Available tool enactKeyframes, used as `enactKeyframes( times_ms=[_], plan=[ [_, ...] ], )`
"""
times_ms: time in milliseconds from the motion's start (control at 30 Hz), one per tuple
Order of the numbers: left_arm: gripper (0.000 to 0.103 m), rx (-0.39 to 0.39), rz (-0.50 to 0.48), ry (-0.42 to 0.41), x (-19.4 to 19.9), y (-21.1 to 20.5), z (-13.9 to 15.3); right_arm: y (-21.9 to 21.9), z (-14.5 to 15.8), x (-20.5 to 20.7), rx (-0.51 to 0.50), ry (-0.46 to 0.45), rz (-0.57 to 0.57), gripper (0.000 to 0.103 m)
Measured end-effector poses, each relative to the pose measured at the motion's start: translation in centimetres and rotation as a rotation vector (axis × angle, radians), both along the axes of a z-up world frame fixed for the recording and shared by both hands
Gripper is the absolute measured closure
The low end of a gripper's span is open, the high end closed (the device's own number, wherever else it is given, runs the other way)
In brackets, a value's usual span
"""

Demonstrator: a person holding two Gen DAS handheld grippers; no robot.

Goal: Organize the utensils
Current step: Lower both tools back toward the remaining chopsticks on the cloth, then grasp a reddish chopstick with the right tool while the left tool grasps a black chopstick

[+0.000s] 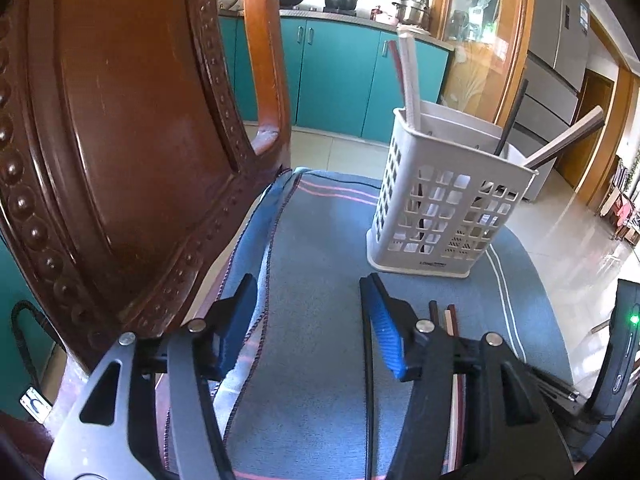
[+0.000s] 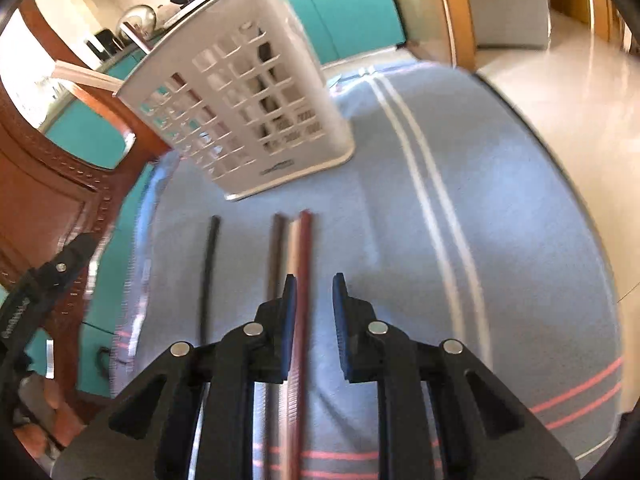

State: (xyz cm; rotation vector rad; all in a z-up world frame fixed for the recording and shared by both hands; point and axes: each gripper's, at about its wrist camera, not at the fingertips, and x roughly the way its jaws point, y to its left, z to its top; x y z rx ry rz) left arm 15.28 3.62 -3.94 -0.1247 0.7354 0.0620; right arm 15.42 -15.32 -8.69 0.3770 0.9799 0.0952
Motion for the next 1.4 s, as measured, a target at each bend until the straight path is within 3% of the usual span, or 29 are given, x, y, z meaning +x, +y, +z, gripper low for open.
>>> enactKeyframes(
  times_ms=[233,300,533,633,733,833,1233,1333,1367,1400],
  plan=[
    [0.043,-0.025,0.012,0.068,0.9,0.4,-1.3,2.2,-1.1,0.4,-0.096,0.027,0.103,0.084],
    [0.041,-0.016,0.006,0.074,0.9,0.1,-1.5,3.0,-0.9,0.4,-0.174,0.010,0.111,0.084],
    [0.038,0.006,-0.011,0.101,1.0,-0.3,-2.1,3.5,-1.0,0.9,-0.201,0.027,0.126,0.084],
    [0.038,0.007,-0.019,0.127,1.3,-0.5,-2.6,4.9,-1.3,1.1,-0.278,0.010,0.177,0.084],
    [0.038,0.006,-0.034,0.152,1.4,-0.8,-3.2,4.1,-1.5,1.5,-0.233,0.034,0.137,0.094],
    [0.036,0.019,-0.050,0.172,1.5,-1.2,-3.7,2.2,-1.5,2.0,-0.166,0.062,0.060,0.096],
    [0.035,0.075,-0.132,0.262,3.7,-4.9,-7.8,0.3,-1.1,1.4,-0.118,0.061,0.012,0.090],
    [0.041,0.083,-0.126,0.270,4.0,-5.2,-8.6,0.1,-0.9,1.3,-0.119,0.059,0.010,0.088],
    [0.049,0.081,-0.129,0.270,4.0,-5.2,-8.5,0.1,-0.9,1.3,-0.120,0.059,0.011,0.087],
    [0.063,0.078,-0.132,0.270,3.9,-5.3,-8.4,0.2,-0.9,1.3,-0.119,0.059,0.013,0.087]
  ],
)
